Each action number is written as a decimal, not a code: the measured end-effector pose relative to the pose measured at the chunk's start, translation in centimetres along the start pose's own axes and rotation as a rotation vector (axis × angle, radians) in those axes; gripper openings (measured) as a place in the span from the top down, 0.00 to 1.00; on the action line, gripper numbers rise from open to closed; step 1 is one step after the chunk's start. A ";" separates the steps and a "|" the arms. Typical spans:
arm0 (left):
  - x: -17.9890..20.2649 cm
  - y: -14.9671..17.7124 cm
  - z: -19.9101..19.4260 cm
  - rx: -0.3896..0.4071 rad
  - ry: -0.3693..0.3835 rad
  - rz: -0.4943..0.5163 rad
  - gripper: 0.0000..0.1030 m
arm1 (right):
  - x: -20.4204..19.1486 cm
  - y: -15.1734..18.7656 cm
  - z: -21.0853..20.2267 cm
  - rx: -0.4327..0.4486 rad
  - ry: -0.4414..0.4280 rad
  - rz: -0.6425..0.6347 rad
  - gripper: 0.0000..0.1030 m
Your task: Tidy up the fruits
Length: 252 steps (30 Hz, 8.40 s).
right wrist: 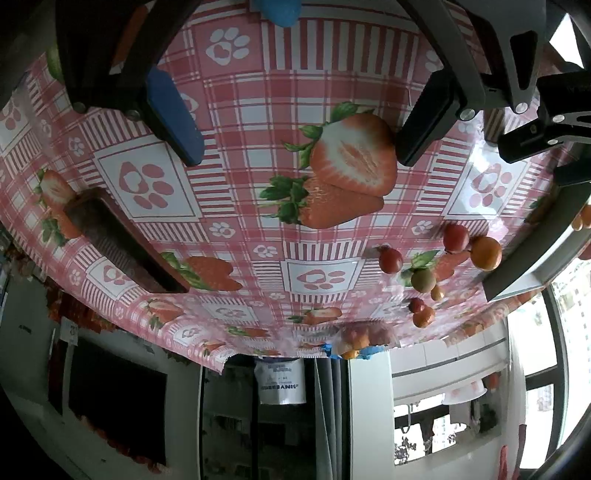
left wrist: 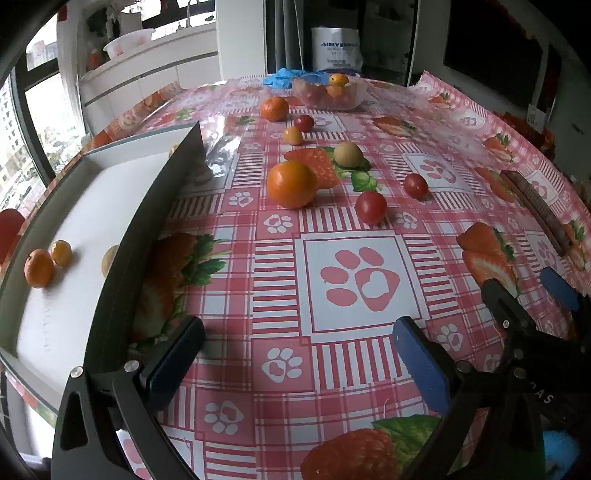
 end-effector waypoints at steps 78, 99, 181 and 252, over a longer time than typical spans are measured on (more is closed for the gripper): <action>-0.3 0.5 -0.4 0.042 0.006 -0.003 0.00 | -0.1 0.2 -0.2 0.011 -0.002 -0.006 0.00; 0.0 -2.4 0.5 -0.123 0.003 0.076 0.00 | 0.0 -0.3 0.1 -0.042 -0.046 -0.031 0.00; -16.6 -11.3 -3.7 0.153 -0.034 -0.220 0.63 | -18.3 -18.8 3.2 -0.186 -0.567 -0.250 0.76; -8.8 -10.1 -5.0 0.056 -0.101 -0.106 0.19 | -5.5 -13.9 5.3 -0.255 -0.465 0.026 0.00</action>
Point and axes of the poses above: each gripper's, at about its wrist camera, not at the fingertips, and z roughly the way its jaws point, x to its right, y to its underside, the point moved 1 cm from there along z, roughly the way its jaws point, and after that the axes turned 14 degrees about -z, right-handed, at the moved point
